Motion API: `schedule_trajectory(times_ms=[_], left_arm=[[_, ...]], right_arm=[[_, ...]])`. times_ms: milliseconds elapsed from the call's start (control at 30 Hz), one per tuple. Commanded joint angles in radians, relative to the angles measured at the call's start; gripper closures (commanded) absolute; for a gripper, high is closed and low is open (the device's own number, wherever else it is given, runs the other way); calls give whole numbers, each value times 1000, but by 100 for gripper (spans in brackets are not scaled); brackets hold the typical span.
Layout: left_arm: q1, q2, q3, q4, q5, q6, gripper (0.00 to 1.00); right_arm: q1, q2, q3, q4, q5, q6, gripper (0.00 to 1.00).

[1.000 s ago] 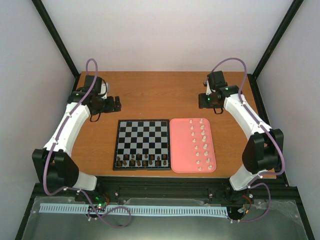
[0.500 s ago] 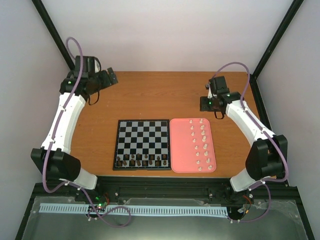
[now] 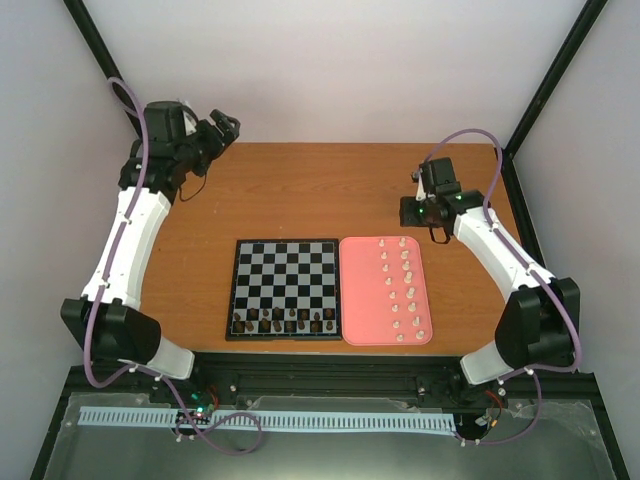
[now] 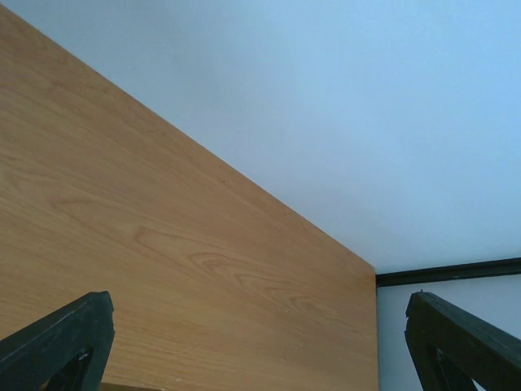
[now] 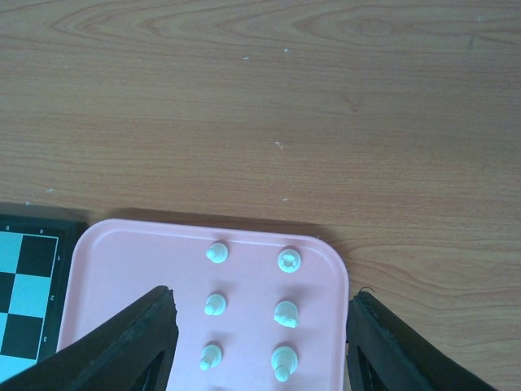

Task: Set up the chess pieces on the board
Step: Pick up the chess piece from the storage box.

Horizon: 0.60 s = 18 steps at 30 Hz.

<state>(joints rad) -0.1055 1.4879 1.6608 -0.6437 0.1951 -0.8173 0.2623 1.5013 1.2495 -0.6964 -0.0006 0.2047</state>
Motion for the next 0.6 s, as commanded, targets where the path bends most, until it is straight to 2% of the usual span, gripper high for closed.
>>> schedule_trajectory(times_ms=[0,67,267,433,500,567], left_arm=[[9,-30,-53,129,45,-132,0],[9,-27,-80,198,76,-164,0],[10,-5,-35,196,144,-181,0],[9,12,-4,1,72,-41,0],[8,11,-25,-105,104,88,0],[8,-13,-95,-188,133,157,0]], right_arm=[[6,-33,-19,26,0,-9,43],[9,-38,-27,29,2,-12,43],[9,-40,-28,21,1,-22,42],[10,1,24,-38,17,-23,41],[10,15,34,-49,4,-18,41],[10,30,46,-56,-5,-14,41]])
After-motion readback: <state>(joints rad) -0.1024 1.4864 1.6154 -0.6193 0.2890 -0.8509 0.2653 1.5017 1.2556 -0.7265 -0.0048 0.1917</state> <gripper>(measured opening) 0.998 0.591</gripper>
